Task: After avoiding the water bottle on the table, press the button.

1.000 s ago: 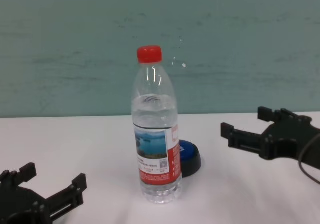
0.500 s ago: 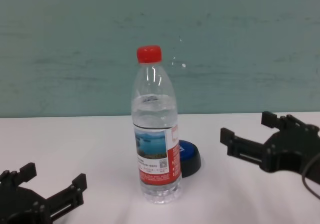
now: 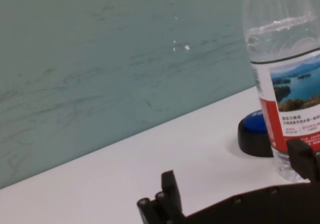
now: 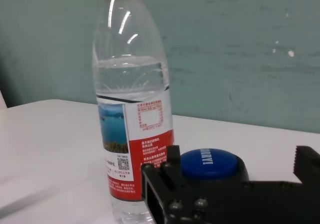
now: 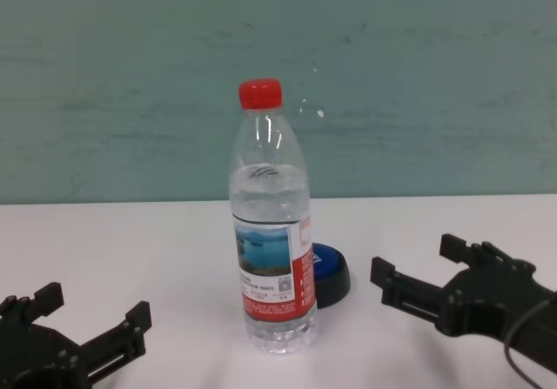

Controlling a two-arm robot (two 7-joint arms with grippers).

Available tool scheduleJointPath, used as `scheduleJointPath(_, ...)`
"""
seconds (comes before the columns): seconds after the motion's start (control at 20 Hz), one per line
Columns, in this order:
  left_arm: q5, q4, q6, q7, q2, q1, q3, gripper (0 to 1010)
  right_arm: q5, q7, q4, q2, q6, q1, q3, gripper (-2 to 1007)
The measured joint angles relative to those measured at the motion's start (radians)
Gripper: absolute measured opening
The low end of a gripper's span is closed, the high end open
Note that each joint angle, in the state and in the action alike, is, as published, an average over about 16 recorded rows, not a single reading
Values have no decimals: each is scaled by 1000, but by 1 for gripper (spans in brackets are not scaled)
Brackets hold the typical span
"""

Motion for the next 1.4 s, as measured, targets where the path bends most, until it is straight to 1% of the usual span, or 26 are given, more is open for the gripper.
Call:
scheduleJointPath(0.2, 0, 0, 0, 0, 0, 0, 0, 1000, 17, 10, 16, -9, -5, -3, 0, 1004)
scheduleJointPath(0.5, 0, 0, 0, 0, 0, 0, 0, 1000, 31, 14, 12, -12, -11, -18, 0, 1004)
scheduleJointPath(0.85, 0, 0, 0, 0, 0, 0, 0, 1000, 35, 14, 1, -10, -15, -31, 0, 1004)
scheduleJointPath(1.4, 0, 0, 0, 0, 0, 0, 0, 1000, 35, 14, 0, -10, -13, -31, -1, 1004)
